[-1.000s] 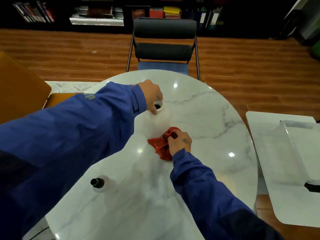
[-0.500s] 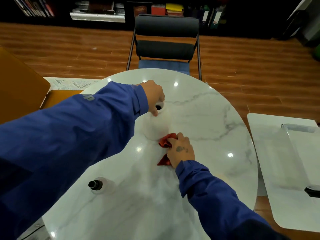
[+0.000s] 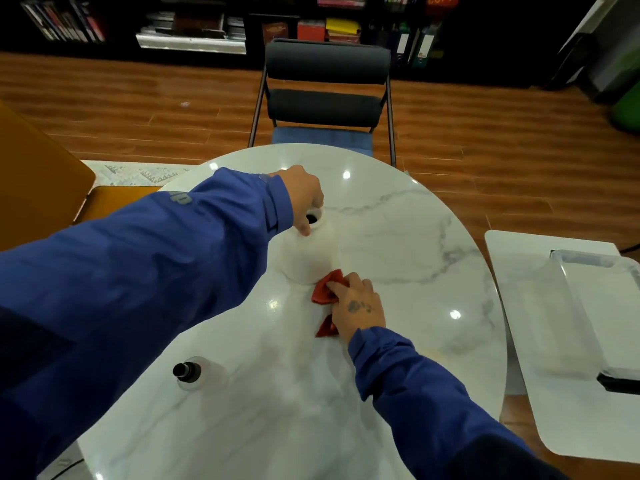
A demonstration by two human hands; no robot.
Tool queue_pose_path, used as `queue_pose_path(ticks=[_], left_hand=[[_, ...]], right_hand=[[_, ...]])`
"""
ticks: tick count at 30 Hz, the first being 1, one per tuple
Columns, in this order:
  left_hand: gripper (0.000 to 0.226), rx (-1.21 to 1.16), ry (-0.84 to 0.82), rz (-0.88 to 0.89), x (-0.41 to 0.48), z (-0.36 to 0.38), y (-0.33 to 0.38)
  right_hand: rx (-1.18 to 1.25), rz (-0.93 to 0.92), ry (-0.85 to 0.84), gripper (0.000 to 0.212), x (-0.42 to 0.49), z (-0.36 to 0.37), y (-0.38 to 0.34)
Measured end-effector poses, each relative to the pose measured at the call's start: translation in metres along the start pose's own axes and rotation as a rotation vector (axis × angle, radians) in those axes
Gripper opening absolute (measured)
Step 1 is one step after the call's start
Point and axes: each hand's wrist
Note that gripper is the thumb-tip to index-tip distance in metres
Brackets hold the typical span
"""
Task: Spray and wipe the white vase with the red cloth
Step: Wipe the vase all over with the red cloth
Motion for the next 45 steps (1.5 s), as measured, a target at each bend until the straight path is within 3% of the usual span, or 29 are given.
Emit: queue_pose_path(ticks=[3, 4, 6, 8, 12, 15, 18, 23, 26, 34, 39, 45], left_hand=[[0.062, -0.004, 0.006, -0.002, 0.000, 0.003, 0.000], [0.063, -0.009, 0.007, -0.004, 0.000, 0.004, 0.000], [0.063, -0.014, 0.013, -0.007, 0.001, 0.006, 0.000], [0.063, -0.028, 0.024, -0.006, 0.002, 0.009, -0.002], [0.063, -0.050, 0.041, -0.001, 0.002, 0.010, -0.007], [0.062, -0.048, 0.062, 0.016, 0.003, 0.010, -0.007], [0.064, -0.083, 0.085, 0.013, 0.003, 0.012, -0.011], [0.066, -0.170, 0.131, -0.002, 0.002, 0.017, -0.017], [0.066, -0.195, 0.149, -0.004, 0.003, 0.018, -0.017], [0.067, -0.180, 0.136, -0.006, 0.004, 0.020, -0.016], [0.067, -0.217, 0.153, -0.004, 0.005, 0.021, -0.019], [0.067, -0.192, 0.142, 0.012, 0.006, 0.021, -0.018]], right_hand=[[0.039, 0.136, -0.006, 0.041, 0.015, -0.010, -0.005], [0.144, 0.176, -0.030, 0.037, 0.018, -0.014, -0.007], [0.604, 0.324, -0.122, 0.025, 0.022, -0.025, -0.010], [0.977, 0.483, -0.166, 0.026, 0.026, -0.037, -0.006], [1.177, 0.559, -0.123, 0.021, 0.039, -0.043, 0.000], [1.144, 0.445, -0.155, 0.042, 0.039, -0.048, -0.011], [1.049, 0.286, -0.041, 0.061, 0.048, -0.066, -0.019], [0.988, 0.090, 0.212, 0.052, 0.025, -0.069, -0.037], [1.022, 0.039, 0.273, 0.052, 0.000, -0.052, -0.039], [0.910, 0.241, 0.166, 0.044, 0.044, -0.071, -0.034], [1.037, 0.107, 0.317, 0.047, -0.003, -0.045, -0.045], [0.890, 0.235, 0.236, 0.042, 0.041, -0.064, -0.036]])
Point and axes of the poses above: each hand's wrist, its own x-axis towards the middle knuckle, its own z-axis out of the palm, y = z × x, and after that the axes turned 8 degrees about z, right-handed
